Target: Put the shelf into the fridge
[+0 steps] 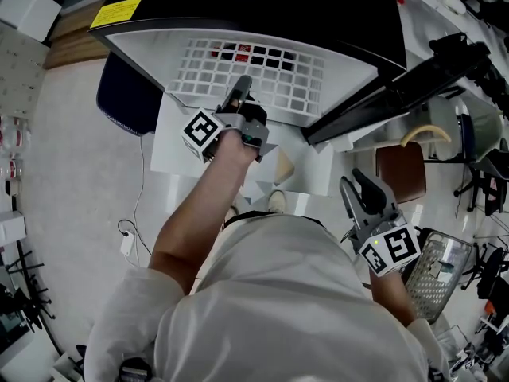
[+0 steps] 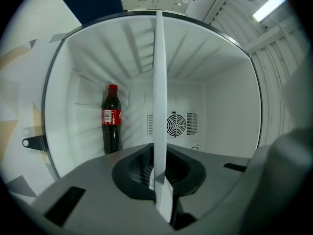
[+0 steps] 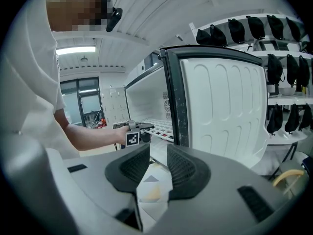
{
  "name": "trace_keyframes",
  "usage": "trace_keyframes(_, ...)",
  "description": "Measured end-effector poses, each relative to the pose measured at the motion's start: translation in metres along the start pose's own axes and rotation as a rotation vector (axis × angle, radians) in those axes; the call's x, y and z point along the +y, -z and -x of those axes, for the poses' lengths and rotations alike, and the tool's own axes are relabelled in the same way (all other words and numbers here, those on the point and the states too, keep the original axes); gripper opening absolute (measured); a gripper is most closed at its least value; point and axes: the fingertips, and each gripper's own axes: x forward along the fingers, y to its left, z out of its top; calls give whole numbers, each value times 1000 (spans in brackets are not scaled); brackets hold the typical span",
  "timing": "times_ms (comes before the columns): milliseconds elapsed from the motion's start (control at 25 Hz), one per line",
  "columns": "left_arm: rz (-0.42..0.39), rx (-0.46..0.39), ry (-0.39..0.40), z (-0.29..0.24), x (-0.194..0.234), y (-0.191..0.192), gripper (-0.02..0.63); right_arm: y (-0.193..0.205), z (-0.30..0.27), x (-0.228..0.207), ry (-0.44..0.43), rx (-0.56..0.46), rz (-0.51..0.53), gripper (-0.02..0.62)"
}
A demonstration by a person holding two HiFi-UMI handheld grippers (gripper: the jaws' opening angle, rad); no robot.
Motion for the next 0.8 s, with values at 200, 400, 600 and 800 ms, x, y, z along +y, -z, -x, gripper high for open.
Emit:
trace_keyframes(200,-4,1,5,-8,3,0,35,3,3,-2,11,-1,-2,120)
trace_keyframes(400,-7,-2,10,-14,3,-3,35,2,5,-5,25,-3,-4,120)
trace_keyframes(600,-15,5,11,-24,6,-5,37,2,8,-5,42,-7,-6,120)
trace_keyframes(800,-21,3,21,-33,6,-7,38,5,10,-5,51,-5,-19,120)
